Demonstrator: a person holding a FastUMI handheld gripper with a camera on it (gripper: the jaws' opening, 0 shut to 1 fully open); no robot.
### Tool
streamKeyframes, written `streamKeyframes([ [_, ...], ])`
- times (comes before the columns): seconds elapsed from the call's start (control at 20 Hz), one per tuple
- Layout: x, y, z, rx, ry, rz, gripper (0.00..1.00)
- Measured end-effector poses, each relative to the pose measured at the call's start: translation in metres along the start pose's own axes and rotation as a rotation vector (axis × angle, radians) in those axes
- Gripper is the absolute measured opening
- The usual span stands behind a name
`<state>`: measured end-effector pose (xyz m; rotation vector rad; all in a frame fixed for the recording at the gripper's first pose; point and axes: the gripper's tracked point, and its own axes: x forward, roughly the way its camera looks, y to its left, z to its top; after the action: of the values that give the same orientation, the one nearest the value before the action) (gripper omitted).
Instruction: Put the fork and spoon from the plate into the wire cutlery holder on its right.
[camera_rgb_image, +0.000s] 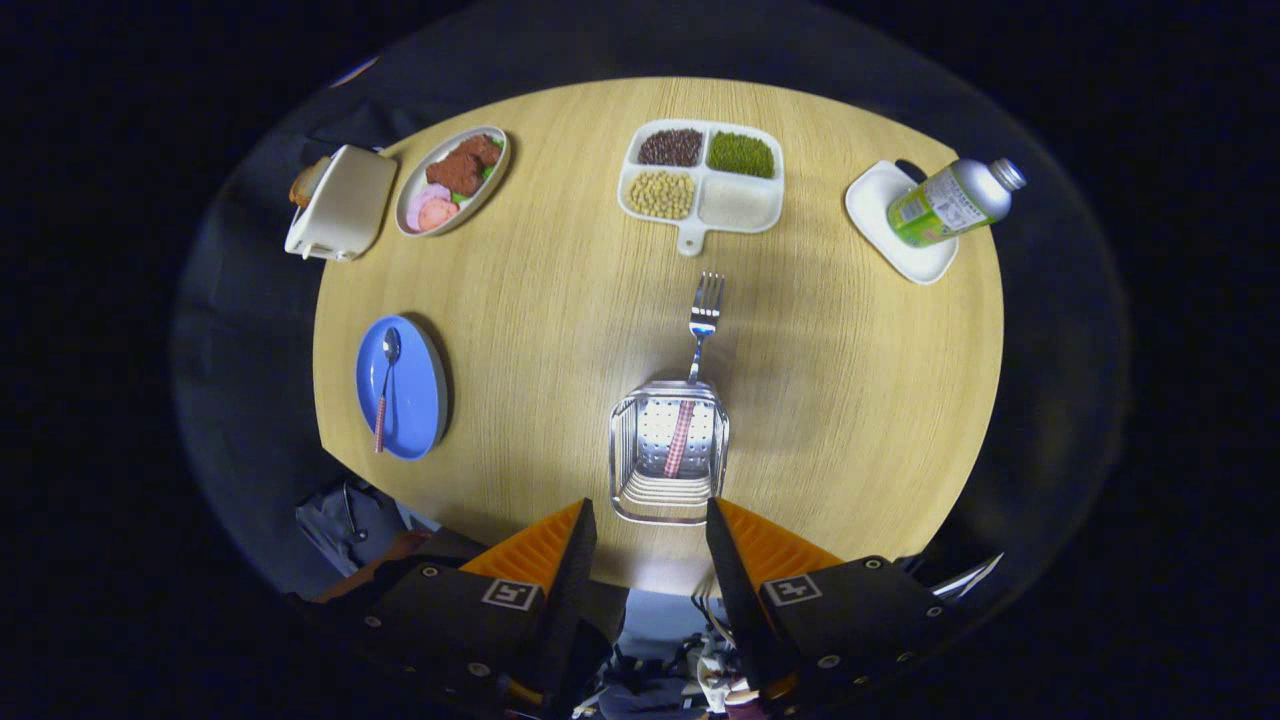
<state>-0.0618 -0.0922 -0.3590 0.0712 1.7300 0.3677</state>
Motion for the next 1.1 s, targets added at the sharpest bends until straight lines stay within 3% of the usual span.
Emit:
streamKeyframes([
  [0.15,-0.016,0.024,0.013,0.002,-0.202,0.011,0.76],
  [0.4,-0.043,0.061,0.042,-0.024,-0.545,-0.041,0.92],
  [0.8,-0.098,0.117,0.084,0.034,-1.09,-0.133,0.94],
  [1.1,-0.13,0.156,0.086,0.062,-1.322,-0.211,0.94],
])
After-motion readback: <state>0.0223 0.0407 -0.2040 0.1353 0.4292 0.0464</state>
